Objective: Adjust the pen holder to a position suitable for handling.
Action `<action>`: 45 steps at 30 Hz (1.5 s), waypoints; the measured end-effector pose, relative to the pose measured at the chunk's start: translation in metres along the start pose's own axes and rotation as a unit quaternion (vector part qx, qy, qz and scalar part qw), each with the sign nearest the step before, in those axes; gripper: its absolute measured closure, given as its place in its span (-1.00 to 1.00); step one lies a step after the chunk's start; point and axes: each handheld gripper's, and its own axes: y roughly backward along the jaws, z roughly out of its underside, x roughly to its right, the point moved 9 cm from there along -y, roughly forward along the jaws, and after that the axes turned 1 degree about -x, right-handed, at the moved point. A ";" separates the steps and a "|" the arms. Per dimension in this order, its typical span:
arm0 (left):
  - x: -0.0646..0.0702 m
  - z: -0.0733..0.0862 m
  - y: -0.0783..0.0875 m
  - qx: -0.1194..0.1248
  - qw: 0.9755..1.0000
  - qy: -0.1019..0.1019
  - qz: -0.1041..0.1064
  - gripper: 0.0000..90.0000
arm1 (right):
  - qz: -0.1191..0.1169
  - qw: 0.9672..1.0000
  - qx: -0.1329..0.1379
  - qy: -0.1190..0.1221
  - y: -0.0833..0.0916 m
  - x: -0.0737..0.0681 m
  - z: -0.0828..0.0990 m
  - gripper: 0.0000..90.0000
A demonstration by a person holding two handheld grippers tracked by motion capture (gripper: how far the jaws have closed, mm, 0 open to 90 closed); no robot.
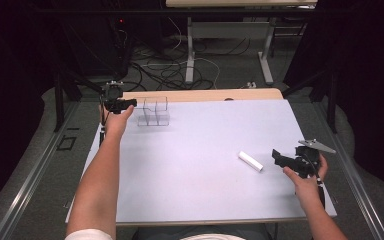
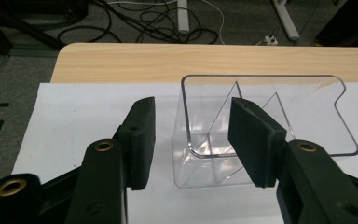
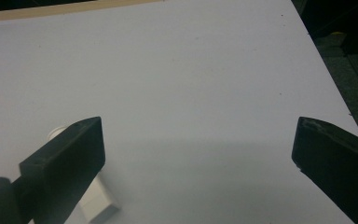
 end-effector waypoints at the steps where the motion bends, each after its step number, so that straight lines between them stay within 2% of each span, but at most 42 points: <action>1: -0.001 0.000 -0.002 0.000 1.000 0.002 -0.002 0.18 | 0.002 1.000 -0.004 -0.002 0.001 0.000 0.001 -0.95; 6: -0.004 0.005 -0.007 -0.015 1.000 0.008 -0.004 0.24 | 0.003 1.000 -0.004 -0.002 0.002 0.002 0.002 -0.94; 22: -0.004 0.010 -0.015 -0.028 1.000 0.009 -0.011 0.40 | -0.003 1.000 -0.005 0.000 0.002 0.002 0.002 -0.93; 24: -0.004 0.010 -0.016 -0.029 0.999 0.007 -0.013 0.45 | -0.003 1.000 -0.007 -0.001 0.002 0.002 0.003 -0.93; 30: -0.006 0.016 -0.016 -0.053 0.999 0.001 -0.011 0.55 | -0.007 1.000 -0.005 0.001 0.001 0.001 0.003 -0.92; 35: 0.001 0.017 -0.016 -0.058 0.998 0.007 -0.002 0.89 | -0.007 1.000 -0.006 -0.001 0.000 0.000 0.004 -0.92; 37: 0.001 0.017 -0.016 -0.061 0.998 0.001 -0.007 0.92 | -0.007 1.000 -0.007 -0.001 0.000 0.000 0.004 -0.92; 39: 0.001 0.017 -0.015 -0.063 0.998 0.011 -0.009 0.95 | -0.007 1.000 -0.008 -0.002 0.000 0.000 0.004 -0.92; 42: 0.002 0.018 -0.015 -0.064 0.998 0.004 -0.015 0.97 | -0.007 1.000 -0.014 0.001 0.001 0.001 0.005 -0.91; 45: 0.002 0.018 -0.015 -0.062 0.998 0.007 -0.020 0.97 | -0.009 1.000 -0.008 0.001 -0.001 0.001 0.004 -0.91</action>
